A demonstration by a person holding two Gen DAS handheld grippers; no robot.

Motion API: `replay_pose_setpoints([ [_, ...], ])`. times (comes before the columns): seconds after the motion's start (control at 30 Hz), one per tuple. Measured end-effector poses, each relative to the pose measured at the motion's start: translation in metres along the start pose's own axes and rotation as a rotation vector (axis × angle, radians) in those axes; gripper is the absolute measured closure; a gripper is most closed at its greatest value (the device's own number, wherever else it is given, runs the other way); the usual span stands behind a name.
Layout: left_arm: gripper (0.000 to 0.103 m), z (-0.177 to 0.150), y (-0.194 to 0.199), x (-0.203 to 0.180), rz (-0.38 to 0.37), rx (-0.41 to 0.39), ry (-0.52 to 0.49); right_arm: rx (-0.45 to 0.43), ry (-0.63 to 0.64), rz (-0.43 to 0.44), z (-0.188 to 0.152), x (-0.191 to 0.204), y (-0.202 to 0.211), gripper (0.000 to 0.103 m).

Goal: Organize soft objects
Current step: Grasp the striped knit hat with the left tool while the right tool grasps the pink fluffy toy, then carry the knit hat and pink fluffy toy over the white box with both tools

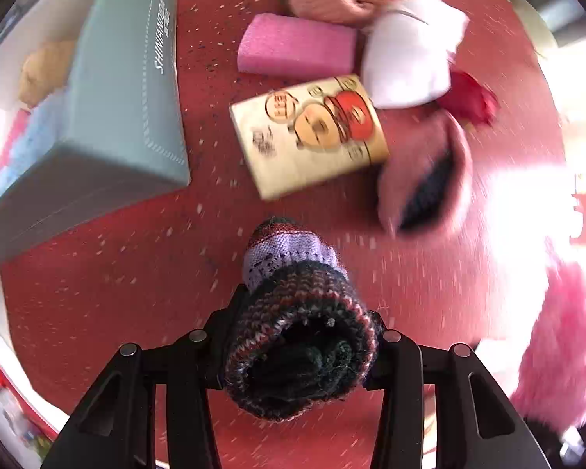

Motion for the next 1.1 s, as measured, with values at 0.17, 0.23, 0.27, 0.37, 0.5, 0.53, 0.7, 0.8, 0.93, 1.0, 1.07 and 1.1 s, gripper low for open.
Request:
replay_pose_setpoints([
  [0.17,0.056,-0.047,0.023,-0.016,0.049,0.005,-0.189,0.03,0.039,-0.015,-0.015,-0.001,0.009,0.059],
  [0.23,0.056,-0.067,0.031,-0.024,0.063,0.015,-0.25,0.044,0.057,-0.014,-0.023,0.009,0.008,0.059],
  [0.27,0.056,-0.076,0.035,-0.028,0.069,0.02,-0.269,0.054,0.071,-0.018,-0.025,0.014,0.007,0.059],
  [0.37,0.056,-0.095,0.042,-0.037,0.04,0.036,-0.27,0.084,0.132,-0.043,-0.03,0.029,0.006,0.058],
  [0.5,0.056,-0.104,0.056,-0.038,0.041,0.008,-0.277,0.102,0.185,-0.057,-0.027,0.044,0.005,0.057],
  [0.53,0.056,-0.103,0.061,-0.037,0.043,-0.006,-0.27,0.1,0.186,-0.054,-0.025,0.046,0.005,0.057],
  [0.7,0.056,-0.107,0.099,0.003,0.037,-0.075,-0.228,0.086,0.175,-0.015,-0.017,0.056,0.013,0.057],
  [0.8,0.056,-0.105,0.115,0.024,0.032,-0.099,-0.222,0.08,0.162,-0.009,-0.014,0.063,0.014,0.057],
  [0.93,0.056,-0.09,0.124,0.07,0.016,-0.104,-0.241,0.075,0.141,-0.019,-0.009,0.083,0.004,0.057],
  [1.0,0.056,-0.085,0.121,0.083,0.004,-0.086,-0.281,0.078,0.128,-0.03,-0.011,0.093,-0.001,0.057],
  [1.07,0.056,-0.082,0.112,0.089,0.002,-0.061,-0.335,0.089,0.104,-0.033,-0.012,0.102,-0.009,0.057],
  [1.1,0.056,-0.082,0.111,0.092,-0.002,-0.055,-0.366,0.095,0.083,-0.033,-0.014,0.106,-0.012,0.057],
])
Point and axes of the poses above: each gripper's, at about its wrist camera, not at the fingertips, and y roughly against the way its jaws point, x to its left, z to its top, the point moved 5 cm from there along -y, roughly the way its jaws point, and after that the axes turned 3 degrees about -z, right-handed, at the moved point
